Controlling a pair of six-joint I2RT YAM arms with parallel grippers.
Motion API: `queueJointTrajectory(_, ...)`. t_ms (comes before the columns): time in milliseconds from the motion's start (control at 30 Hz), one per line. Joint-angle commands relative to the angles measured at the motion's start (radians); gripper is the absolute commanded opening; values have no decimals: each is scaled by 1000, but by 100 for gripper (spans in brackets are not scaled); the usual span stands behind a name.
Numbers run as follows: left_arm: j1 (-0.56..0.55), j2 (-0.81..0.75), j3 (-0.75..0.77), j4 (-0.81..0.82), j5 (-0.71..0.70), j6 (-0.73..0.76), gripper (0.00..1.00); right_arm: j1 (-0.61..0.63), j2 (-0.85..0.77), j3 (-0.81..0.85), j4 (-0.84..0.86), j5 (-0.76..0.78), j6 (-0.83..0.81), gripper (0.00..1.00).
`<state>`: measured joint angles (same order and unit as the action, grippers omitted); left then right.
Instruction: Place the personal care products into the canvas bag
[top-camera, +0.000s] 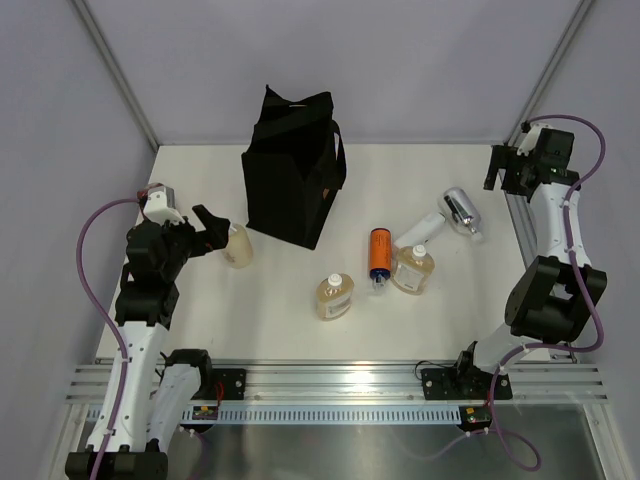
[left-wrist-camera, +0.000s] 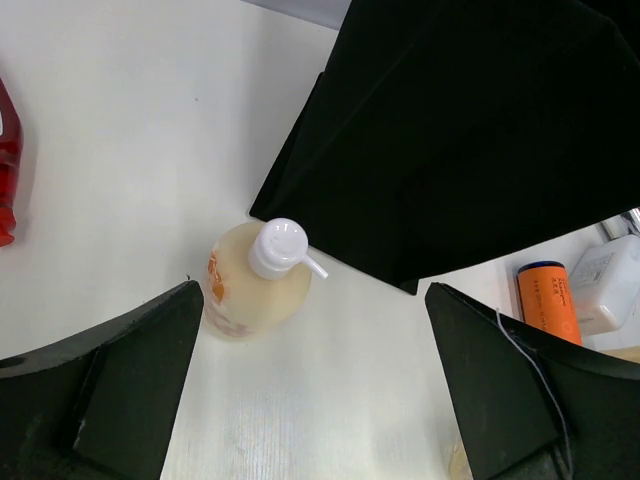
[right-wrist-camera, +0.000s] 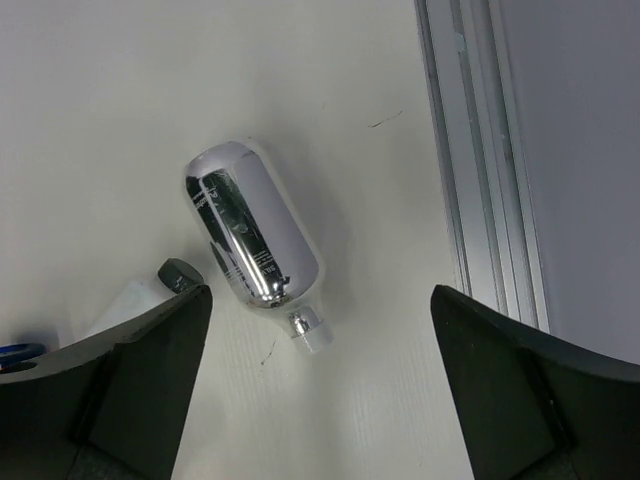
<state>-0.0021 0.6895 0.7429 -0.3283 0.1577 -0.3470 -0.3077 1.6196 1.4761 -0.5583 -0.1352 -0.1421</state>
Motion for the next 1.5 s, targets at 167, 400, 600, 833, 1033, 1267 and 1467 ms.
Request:
queueJointTrajectory(167, 1, 8, -11, 49, 5, -10, 99, -4, -6, 44, -128, -387, -403, 99)
queueJointTrajectory(400, 1, 27, -4, 49, 25, -30, 99, 13, 323, 341, -437, -475, -524, 100)
queueJointTrajectory(600, 2, 33, -20, 54, 37, -59, 99, 82, 499, 495, -462, -255, -528, 99)
queueJointTrajectory(833, 2, 45, -19, 55, 39, -73, 99, 142, 637, 576, -462, -49, -534, 99)
queueJointTrajectory(1033, 1, 57, -17, 64, 29, -78, 99, 153, 715, 598, -439, 78, -482, 99)
queueJointTrajectory(1267, 2, 90, -14, 101, 54, -101, 99, 153, 769, 616, -471, 92, -475, 78)
queueJointTrajectory(1467, 2, 105, 0, 133, 85, -127, 99, 121, 748, 690, -531, -71, -381, 19)
